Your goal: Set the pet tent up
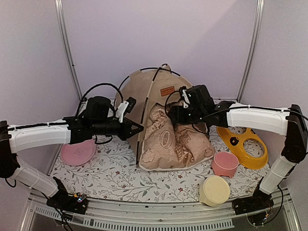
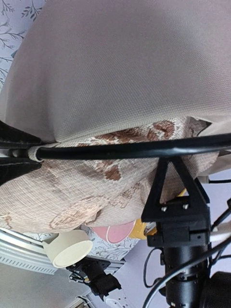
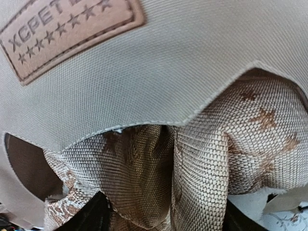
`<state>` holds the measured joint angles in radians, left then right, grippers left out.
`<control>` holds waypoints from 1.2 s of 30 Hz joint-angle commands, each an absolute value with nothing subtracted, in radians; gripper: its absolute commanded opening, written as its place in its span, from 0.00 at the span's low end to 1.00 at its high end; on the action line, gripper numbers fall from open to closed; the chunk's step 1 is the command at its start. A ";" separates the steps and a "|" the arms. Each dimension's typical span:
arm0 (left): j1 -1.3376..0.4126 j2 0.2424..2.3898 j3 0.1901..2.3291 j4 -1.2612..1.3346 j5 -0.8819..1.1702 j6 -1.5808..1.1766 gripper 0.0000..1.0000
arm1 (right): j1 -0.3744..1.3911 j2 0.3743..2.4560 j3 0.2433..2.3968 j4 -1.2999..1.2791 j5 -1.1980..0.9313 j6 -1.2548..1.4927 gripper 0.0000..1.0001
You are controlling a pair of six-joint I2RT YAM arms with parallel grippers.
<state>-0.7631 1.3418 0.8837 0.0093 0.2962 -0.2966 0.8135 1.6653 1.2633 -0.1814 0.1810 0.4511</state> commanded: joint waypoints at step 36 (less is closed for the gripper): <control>-0.739 1.348 0.896 0.002 0.321 -0.273 0.00 | 0.748 1.357 0.911 -0.363 0.050 0.484 0.27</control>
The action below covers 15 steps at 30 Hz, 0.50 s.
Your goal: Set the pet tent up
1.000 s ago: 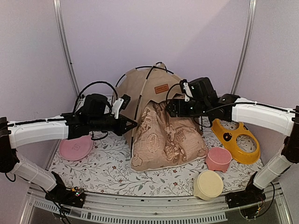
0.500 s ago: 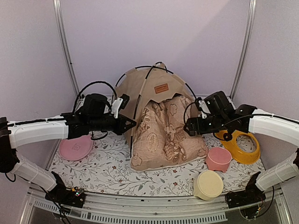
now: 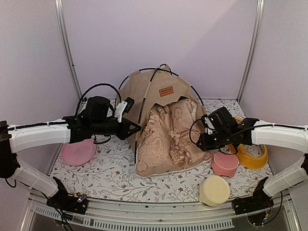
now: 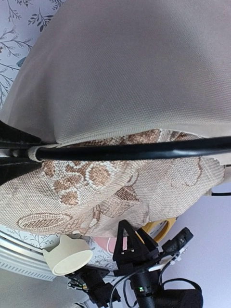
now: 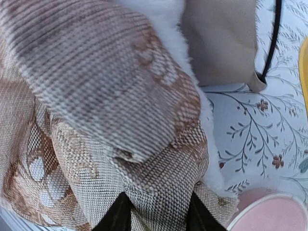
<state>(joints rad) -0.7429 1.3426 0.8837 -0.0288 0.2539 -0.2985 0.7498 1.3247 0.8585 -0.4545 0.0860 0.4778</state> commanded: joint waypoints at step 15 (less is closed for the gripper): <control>-0.777 1.376 0.925 0.009 0.504 -0.220 0.00 | 0.748 1.345 1.124 -0.103 0.095 0.496 0.00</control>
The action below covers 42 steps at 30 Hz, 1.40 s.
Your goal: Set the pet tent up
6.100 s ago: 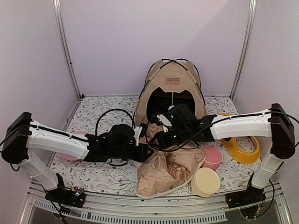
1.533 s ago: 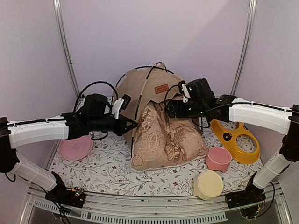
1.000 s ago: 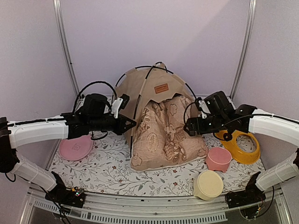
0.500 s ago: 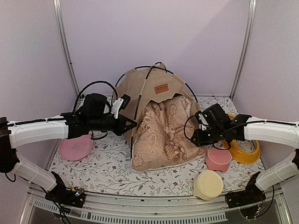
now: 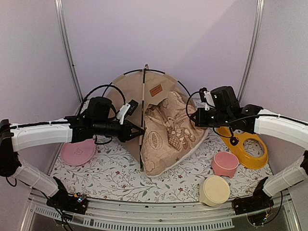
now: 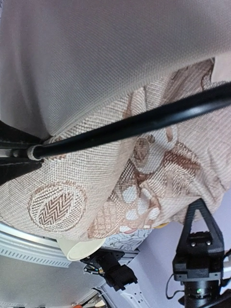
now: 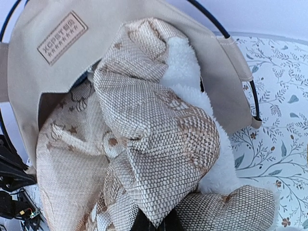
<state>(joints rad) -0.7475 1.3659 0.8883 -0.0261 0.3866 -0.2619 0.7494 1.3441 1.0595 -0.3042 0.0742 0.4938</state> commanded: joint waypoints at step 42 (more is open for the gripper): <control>-0.847 1.504 1.028 0.106 0.941 -0.120 0.00 | 0.761 1.438 1.081 -0.078 0.478 0.698 0.00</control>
